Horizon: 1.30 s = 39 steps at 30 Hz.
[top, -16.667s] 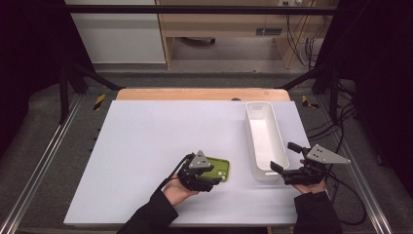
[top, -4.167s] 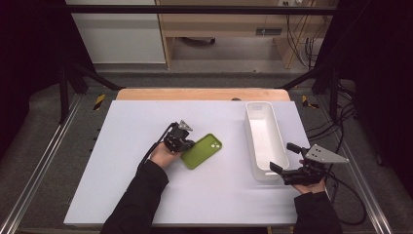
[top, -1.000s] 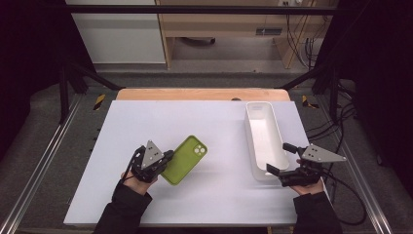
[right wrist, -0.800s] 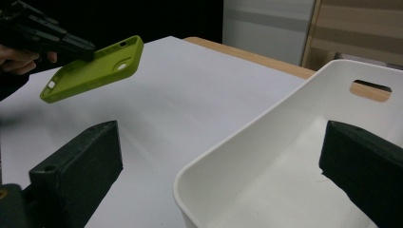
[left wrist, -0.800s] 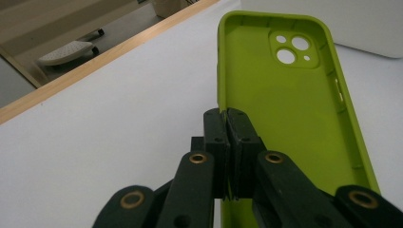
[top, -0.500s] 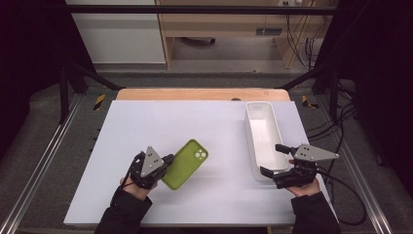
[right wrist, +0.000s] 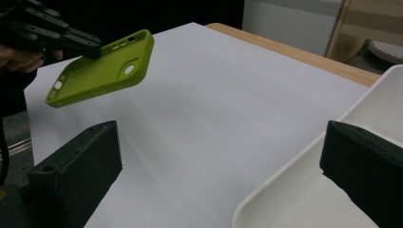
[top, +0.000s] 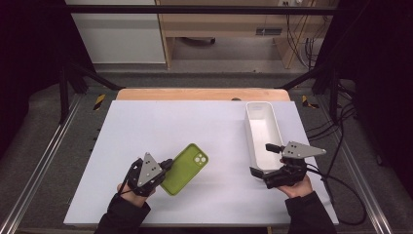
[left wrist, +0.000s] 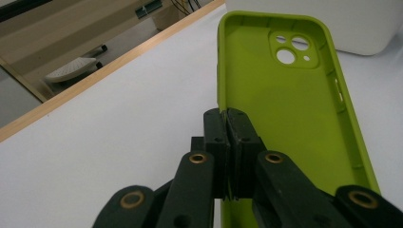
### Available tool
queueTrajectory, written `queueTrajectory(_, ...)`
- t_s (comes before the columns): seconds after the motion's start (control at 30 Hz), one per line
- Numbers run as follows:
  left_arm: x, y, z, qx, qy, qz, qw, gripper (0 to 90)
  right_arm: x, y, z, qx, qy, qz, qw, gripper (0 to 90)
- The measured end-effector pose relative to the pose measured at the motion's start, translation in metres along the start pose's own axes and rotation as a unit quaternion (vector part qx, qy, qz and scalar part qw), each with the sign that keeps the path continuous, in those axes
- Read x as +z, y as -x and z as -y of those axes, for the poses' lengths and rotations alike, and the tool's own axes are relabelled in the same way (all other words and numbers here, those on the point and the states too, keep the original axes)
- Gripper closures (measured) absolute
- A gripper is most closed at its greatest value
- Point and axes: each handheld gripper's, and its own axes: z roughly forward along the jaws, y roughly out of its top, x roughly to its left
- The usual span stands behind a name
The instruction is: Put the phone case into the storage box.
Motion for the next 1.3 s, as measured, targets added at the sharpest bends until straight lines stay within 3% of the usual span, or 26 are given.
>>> queueTrajectory(0.83, 0.004, 0.014, -0.003, 0.023, 0.002, 0.012, 0.9997, 87.6, 0.047, -0.022, -0.029, -0.023, -0.035, -0.035, 0.9985, 0.7)
queueTrajectory(1.3, 0.006, 0.019, -0.004, 0.035, 0.002, 0.011, 0.9993, 87.6, 0.074, -0.035, -0.050, -0.022, -0.051, -0.061, 0.9966, 1.6)
